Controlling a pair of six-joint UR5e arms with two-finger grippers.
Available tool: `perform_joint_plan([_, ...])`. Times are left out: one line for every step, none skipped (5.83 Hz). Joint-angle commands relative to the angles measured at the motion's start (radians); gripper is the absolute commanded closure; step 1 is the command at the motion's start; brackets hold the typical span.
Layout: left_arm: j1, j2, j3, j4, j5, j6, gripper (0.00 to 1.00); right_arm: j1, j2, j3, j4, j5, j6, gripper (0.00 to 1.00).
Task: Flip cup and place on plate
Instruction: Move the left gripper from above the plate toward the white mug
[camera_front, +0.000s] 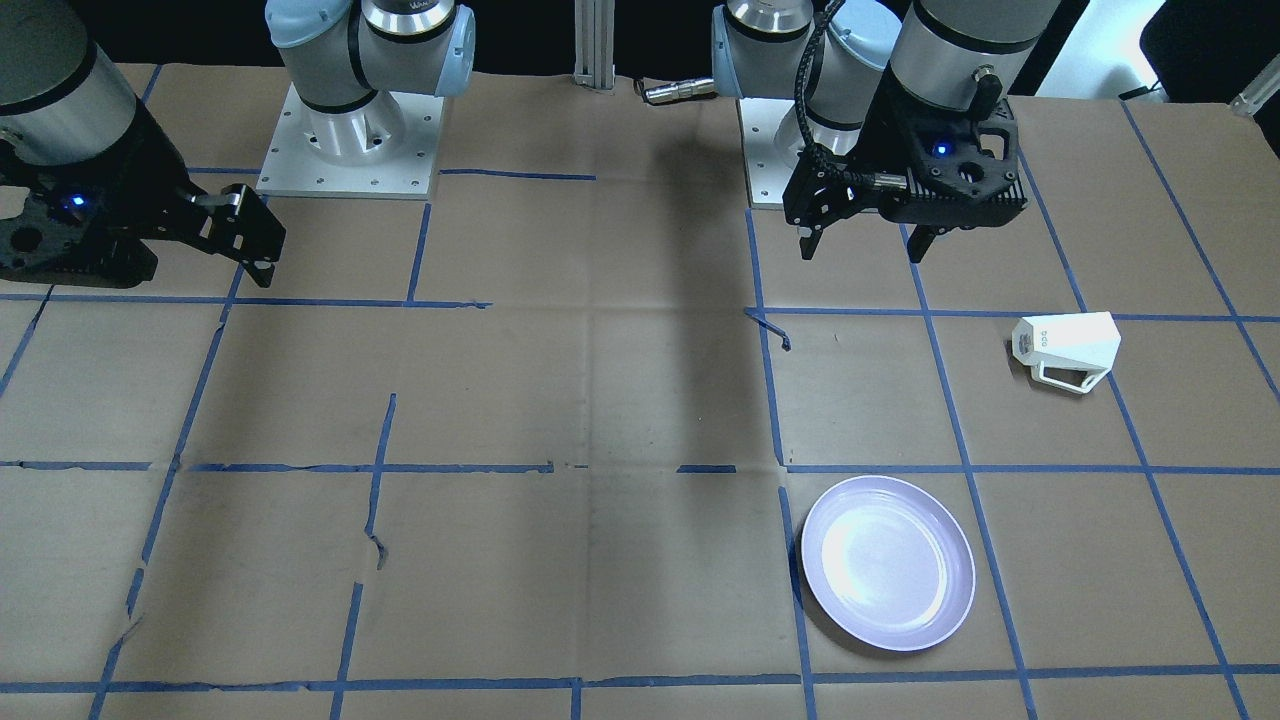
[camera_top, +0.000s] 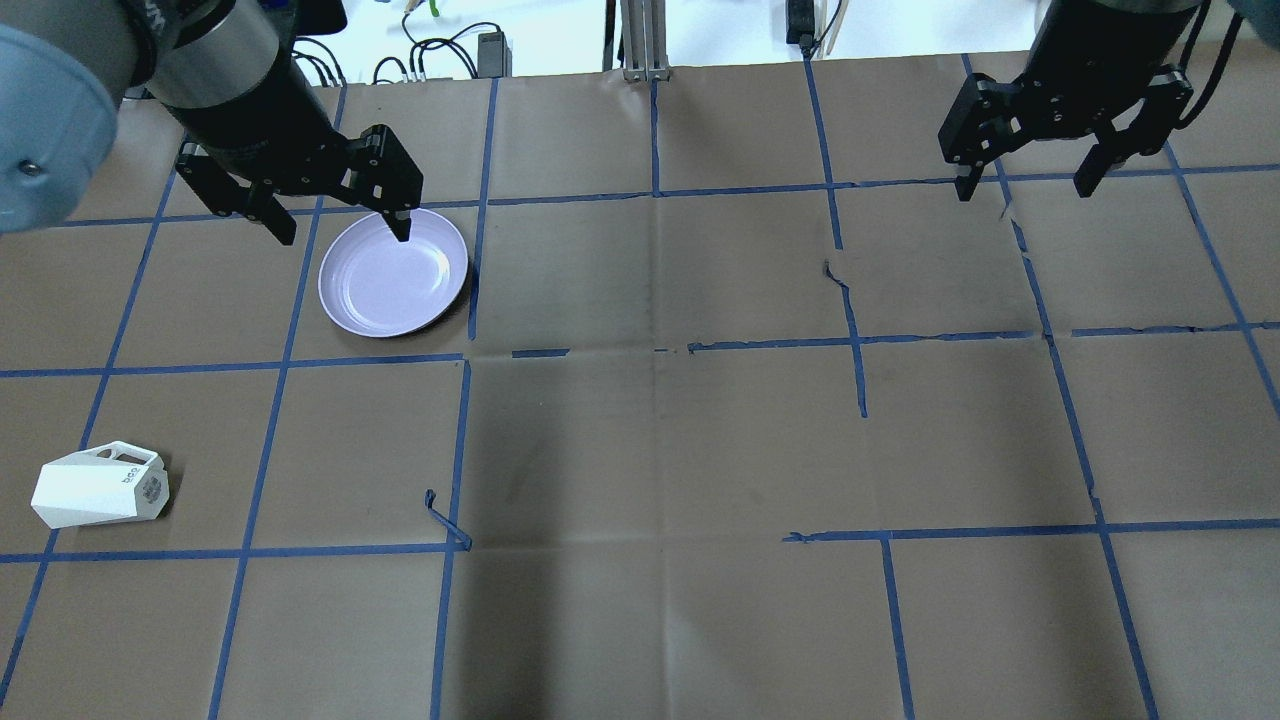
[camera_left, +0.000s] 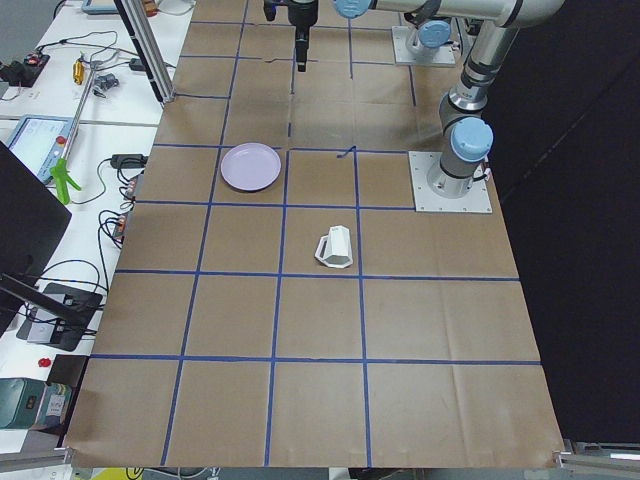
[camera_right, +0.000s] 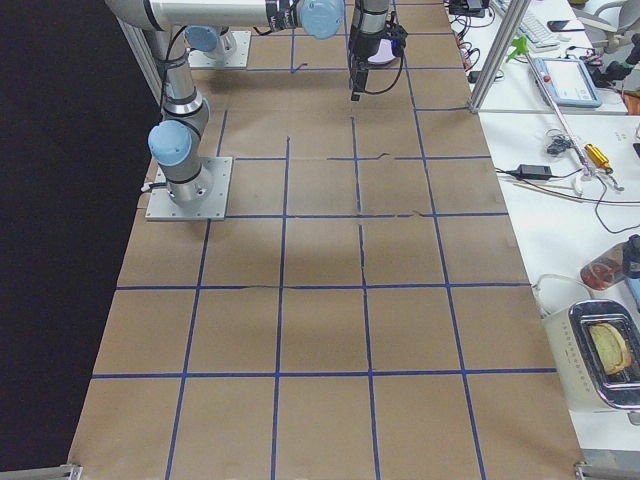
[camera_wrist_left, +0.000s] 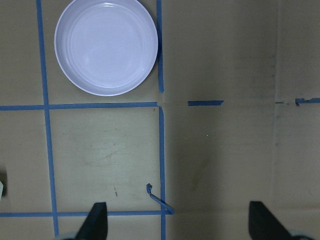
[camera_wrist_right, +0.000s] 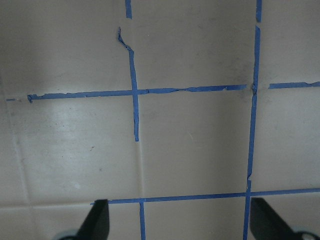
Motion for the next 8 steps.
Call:
perform_joint_plan([0.000, 0.000, -0.001, 0.002, 0.007, 0.000, 0.01, 0.000, 0.000, 0.000, 0.000, 0.000, 0.000, 0.00])
perform_joint_plan([0.005, 0.001, -0.002, 0.003, 0.017, 0.000, 0.01, 0.000, 0.000, 0.000, 0.000, 0.000, 0.000, 0.00])
perform_joint_plan([0.017, 0.007, -0.003, -0.001, 0.021, 0.002, 0.01, 0.000, 0.000, 0.000, 0.000, 0.000, 0.000, 0.00])
perform_joint_plan([0.073, 0.011, -0.006, -0.018, 0.020, 0.036, 0.01, 0.000, 0.000, 0.000, 0.000, 0.000, 0.000, 0.00])
perform_joint_plan([0.185, 0.017, -0.006, -0.069, 0.018, 0.145, 0.01, 0.000, 0.000, 0.000, 0.000, 0.000, 0.000, 0.00])
perform_joint_plan([0.319, 0.027, -0.009, -0.083, 0.018, 0.319, 0.01, 0.000, 0.000, 0.000, 0.000, 0.000, 0.000, 0.00])
perform_joint_plan([0.468, 0.029, -0.009, -0.101, 0.020, 0.465, 0.01, 0.000, 0.000, 0.000, 0.000, 0.000, 0.000, 0.00])
perform_joint_plan([0.624, 0.027, -0.009, -0.100, 0.021, 0.611, 0.01, 0.000, 0.000, 0.000, 0.000, 0.000, 0.000, 0.00])
